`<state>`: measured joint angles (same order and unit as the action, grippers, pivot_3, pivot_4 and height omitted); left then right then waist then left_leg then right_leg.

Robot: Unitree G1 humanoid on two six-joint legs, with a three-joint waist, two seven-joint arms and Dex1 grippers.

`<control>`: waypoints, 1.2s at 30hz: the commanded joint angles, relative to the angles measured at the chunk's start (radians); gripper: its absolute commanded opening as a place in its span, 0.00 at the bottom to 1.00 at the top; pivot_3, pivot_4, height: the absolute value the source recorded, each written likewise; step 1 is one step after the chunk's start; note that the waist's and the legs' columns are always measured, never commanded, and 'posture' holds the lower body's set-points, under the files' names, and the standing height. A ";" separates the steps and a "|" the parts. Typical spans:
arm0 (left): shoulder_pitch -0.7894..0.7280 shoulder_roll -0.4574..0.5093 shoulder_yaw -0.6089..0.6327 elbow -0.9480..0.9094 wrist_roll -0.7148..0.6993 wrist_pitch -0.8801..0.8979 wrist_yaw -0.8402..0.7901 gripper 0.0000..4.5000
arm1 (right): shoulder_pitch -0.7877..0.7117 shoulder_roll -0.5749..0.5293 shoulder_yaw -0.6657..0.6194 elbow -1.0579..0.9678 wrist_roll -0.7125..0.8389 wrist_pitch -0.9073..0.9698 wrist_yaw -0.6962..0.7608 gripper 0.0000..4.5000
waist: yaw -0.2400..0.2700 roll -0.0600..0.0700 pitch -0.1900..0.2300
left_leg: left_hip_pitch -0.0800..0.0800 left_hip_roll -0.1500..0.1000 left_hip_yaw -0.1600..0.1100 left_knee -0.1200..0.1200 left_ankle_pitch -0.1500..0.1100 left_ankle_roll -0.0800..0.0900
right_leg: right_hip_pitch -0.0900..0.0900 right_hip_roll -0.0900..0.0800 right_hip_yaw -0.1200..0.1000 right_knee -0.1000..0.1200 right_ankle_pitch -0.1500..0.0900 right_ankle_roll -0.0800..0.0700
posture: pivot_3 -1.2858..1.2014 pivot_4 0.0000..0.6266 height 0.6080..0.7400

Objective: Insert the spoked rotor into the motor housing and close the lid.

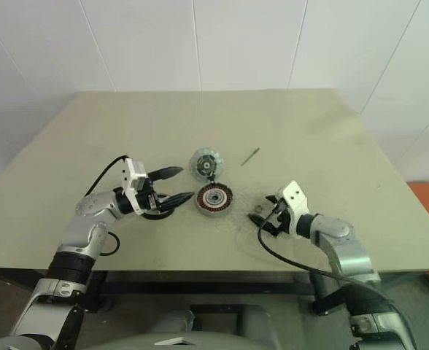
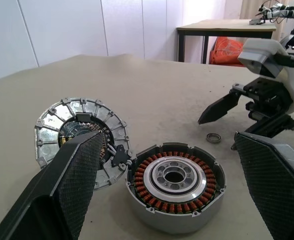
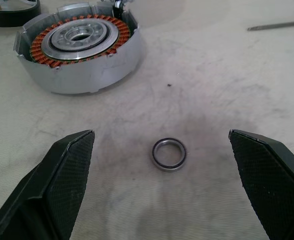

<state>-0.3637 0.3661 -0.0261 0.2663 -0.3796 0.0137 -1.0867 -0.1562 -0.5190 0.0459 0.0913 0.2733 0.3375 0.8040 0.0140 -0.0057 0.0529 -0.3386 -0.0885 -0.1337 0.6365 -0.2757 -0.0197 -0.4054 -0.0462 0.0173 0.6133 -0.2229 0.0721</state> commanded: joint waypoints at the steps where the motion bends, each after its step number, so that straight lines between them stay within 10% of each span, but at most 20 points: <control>1: -0.020 0.000 -0.001 -0.040 -0.002 -0.005 -0.002 1.00 | -0.012 0.020 0.003 0.014 -0.018 -0.041 -0.008 1.00 | 0.000 0.000 0.000 | 0.000 0.000 0.000 0.000 0.000 0.000 | 0.000 0.000 0.000 0.000 0.000 0.000 | 0.52 0.00 1.00; 8: -0.016 0.000 0.001 -0.044 -0.003 -0.005 0.001 1.00 | -0.021 0.025 0.007 0.067 -0.051 -0.076 -0.014 0.88 | 0.000 0.000 0.000 | 0.000 0.000 0.000 0.003 0.000 0.000 | 0.001 0.000 0.000 0.001 0.000 0.000 | 0.52 0.00 1.00; 18: -0.027 0.003 0.010 -0.032 -0.005 -0.007 0.007 1.00 | -0.034 0.002 0.017 0.064 -0.081 -0.084 0.019 0.15 | 0.000 0.000 0.000 | 0.000 0.000 0.000 0.004 0.000 0.000 | 0.002 0.000 0.000 0.001 0.001 0.001 | 0.52 0.00 1.00; 36: 0.061 0.072 0.011 -0.131 -0.058 0.107 -0.062 1.00 | -0.335 0.151 0.129 -0.155 0.093 0.366 -0.055 0.15 | 0.000 0.000 0.000 | -0.002 0.000 0.000 0.004 0.000 0.000 | 0.000 0.000 0.001 0.001 0.001 0.000 | 0.52 0.00 1.00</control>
<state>-0.2920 0.4290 -0.0233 0.1818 -0.4230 0.1188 -1.1376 -0.4608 -0.3722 0.1537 -0.0572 0.3773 0.6720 0.7581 0.0138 -0.0052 0.0530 -0.3401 -0.0887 -0.1338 0.6406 -0.2760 -0.0192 -0.4057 -0.0465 0.0179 0.6143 -0.2224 0.0715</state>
